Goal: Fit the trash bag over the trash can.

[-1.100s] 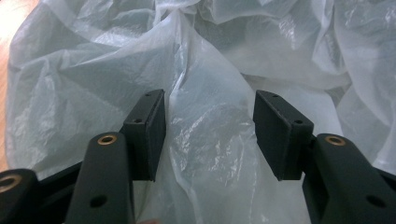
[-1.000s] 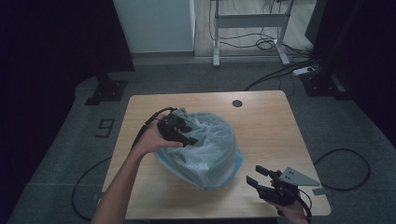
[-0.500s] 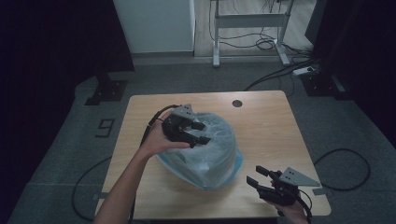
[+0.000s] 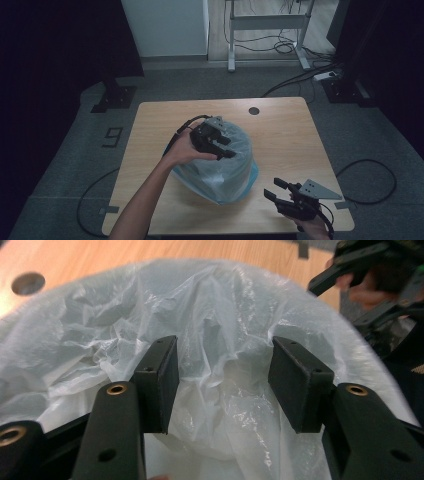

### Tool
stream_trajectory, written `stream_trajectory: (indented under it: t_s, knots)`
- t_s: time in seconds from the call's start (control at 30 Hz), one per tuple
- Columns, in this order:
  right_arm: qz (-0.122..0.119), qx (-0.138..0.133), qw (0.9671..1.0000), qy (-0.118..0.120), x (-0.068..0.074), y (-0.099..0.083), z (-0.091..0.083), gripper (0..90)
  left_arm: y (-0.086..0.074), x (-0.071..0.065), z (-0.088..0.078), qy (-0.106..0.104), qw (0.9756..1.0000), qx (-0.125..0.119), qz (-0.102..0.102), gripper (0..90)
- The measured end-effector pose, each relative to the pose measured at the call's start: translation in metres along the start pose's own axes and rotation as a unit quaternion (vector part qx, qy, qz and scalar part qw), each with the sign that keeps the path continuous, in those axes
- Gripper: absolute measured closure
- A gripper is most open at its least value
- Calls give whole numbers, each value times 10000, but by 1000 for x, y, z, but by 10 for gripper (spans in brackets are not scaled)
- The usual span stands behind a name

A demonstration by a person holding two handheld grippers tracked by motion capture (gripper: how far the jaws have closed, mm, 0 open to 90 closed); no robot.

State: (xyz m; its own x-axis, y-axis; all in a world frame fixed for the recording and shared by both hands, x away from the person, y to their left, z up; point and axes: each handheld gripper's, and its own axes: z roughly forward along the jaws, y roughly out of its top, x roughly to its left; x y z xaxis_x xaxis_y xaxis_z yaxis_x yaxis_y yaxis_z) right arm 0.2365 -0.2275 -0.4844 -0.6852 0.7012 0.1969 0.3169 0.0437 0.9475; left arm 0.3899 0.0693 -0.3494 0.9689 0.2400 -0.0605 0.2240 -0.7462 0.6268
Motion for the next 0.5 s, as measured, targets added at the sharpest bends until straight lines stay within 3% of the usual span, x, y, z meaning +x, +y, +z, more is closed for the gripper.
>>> stream_trajectory:
  t_s: [0.2,0.27,0.37,0.5]
  knots:
    - [-11,1,10000,-7,0,0,0,390,3,3,20,74,9975,701,-71,460]
    - [-15,13,10000,-12,0,0,0,391,3,4,24,54,9966,821,-78,458]
    - [-19,16,10000,-22,-1,0,0,390,3,3,27,67,9966,825,-53,446]
    - [-7,8,10000,-39,-2,0,-2,391,3,1,17,79,9983,573,-25,427]
